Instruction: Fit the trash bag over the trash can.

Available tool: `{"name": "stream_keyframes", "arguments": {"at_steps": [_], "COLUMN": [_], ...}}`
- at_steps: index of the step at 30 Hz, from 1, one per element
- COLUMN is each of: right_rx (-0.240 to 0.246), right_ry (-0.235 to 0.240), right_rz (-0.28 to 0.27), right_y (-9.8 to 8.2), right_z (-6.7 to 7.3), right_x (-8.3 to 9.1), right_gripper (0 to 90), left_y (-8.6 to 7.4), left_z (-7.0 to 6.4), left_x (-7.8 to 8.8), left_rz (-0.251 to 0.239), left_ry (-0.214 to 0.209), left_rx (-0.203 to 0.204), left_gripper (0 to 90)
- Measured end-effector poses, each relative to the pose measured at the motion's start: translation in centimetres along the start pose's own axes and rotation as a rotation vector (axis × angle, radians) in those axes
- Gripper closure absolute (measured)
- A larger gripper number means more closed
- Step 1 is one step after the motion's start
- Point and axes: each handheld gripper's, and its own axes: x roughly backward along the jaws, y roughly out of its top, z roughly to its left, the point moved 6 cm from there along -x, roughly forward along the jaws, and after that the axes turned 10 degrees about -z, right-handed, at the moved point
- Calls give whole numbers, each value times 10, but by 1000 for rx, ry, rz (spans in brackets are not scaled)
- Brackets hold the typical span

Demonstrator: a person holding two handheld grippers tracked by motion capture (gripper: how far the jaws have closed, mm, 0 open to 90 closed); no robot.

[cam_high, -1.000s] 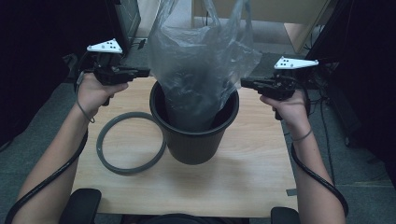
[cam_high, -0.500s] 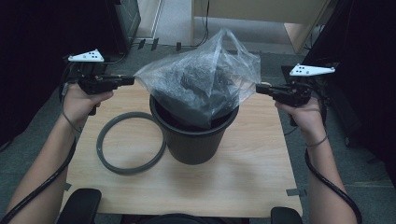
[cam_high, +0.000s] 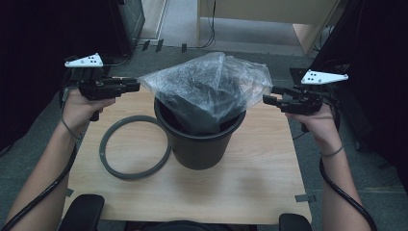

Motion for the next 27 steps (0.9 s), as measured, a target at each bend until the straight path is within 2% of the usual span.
{"name": "stream_keyframes", "arguments": {"at_steps": [2,5,6,7,8,9,11,15,18,21,27], "right_rx": [6,-17,-29,-59,-55,-26,-1,-8,-8,-7,1], "right_ry": [-11,-25,-17,9,17,11,4,-8,-2,5,44], "right_rz": [-11,-41,-43,-24,-5,17,31,-38,-65,-51,-45], "right_y": [2,6,6,4,2,-1,-4,6,15,22,38], "right_z": [-1,-3,-3,-1,0,1,2,2,3,2,6], "right_x": [1,4,4,4,3,3,4,11,13,4,-26], "right_gripper": [373,344,332,328,332,332,355,378,379,375,344], "left_y": [4,9,11,11,12,12,11,11,13,20,35], "left_z": [-2,-4,-4,-5,-5,-6,-5,-1,0,0,-5], "left_x": [-1,-2,-3,-3,-3,-3,-2,3,5,-2,-33], "left_rz": [-3,-8,-9,-9,-9,-10,-5,-1,10,12,37], "left_ry": [-7,-12,-17,-19,-17,-19,-20,-12,-13,-23,-49], "left_rx": [-19,-27,-22,-22,-29,-31,-41,-30,-42,-48,-82], "left_gripper": [625,595,589,586,583,581,563,512,464,450,419]}}
